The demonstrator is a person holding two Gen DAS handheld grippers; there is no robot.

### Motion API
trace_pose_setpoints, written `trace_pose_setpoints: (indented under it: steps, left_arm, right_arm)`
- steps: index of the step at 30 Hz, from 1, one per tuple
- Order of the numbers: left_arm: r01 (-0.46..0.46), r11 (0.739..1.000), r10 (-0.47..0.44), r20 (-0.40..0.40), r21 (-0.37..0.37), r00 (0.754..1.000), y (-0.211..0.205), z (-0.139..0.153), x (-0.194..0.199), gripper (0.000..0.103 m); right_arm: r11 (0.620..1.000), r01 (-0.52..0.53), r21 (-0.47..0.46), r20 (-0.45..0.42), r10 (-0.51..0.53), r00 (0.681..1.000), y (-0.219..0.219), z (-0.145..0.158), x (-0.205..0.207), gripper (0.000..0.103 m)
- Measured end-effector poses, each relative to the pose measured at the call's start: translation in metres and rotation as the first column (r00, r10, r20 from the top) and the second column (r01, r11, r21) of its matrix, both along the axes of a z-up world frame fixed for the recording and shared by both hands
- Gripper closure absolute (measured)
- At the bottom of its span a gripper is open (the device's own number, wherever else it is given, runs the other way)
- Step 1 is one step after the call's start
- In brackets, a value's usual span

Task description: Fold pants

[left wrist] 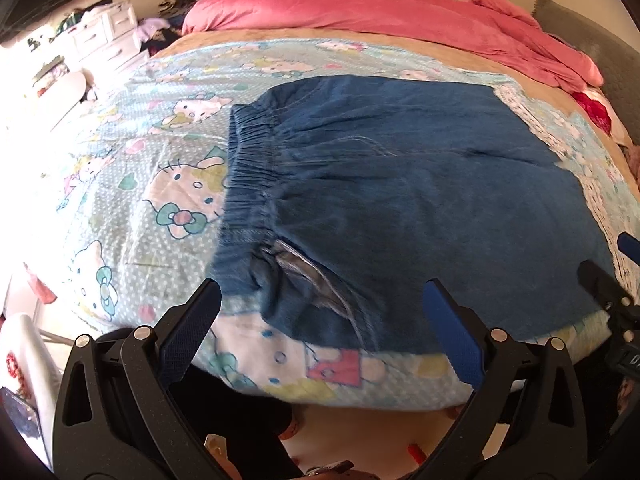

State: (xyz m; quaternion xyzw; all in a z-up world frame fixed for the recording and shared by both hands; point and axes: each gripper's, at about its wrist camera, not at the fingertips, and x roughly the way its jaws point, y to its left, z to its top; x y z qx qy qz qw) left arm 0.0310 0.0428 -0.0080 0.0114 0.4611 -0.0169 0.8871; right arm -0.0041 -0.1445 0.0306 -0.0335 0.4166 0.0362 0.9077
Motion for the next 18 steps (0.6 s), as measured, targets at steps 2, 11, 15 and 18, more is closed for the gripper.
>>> trace_pose_setpoints:
  steps: [2, 11, 15, 18]
  left_arm:
    - [-0.023, 1.0, 0.022, -0.018, -0.021, 1.0, 0.012, 0.001, 0.013, 0.009]
    - [-0.112, 0.993, 0.111, -0.025, -0.022, 0.993, 0.064, 0.008, 0.107, 0.009]
    - [-0.108, 0.994, 0.107, -0.052, -0.008, 0.993, 0.075, 0.0, 0.153, 0.009]
    - [-0.102, 0.995, 0.102, -0.052, 0.006, 0.993, 0.079, -0.007, 0.175, 0.009]
  right_arm:
    - [0.999, -0.036, 0.005, 0.001, 0.036, 0.999, 0.001, 0.005, 0.019, 0.004]
    - [0.948, -0.309, -0.075, -0.005, 0.309, 0.951, 0.032, 0.022, 0.139, 0.004]
    - [0.877, -0.445, -0.18, -0.087, 0.436, 0.896, 0.054, 0.003, 0.2, 0.004]
    - [0.829, -0.506, -0.237, -0.146, 0.485, 0.862, 0.067, -0.014, 0.238, 0.004]
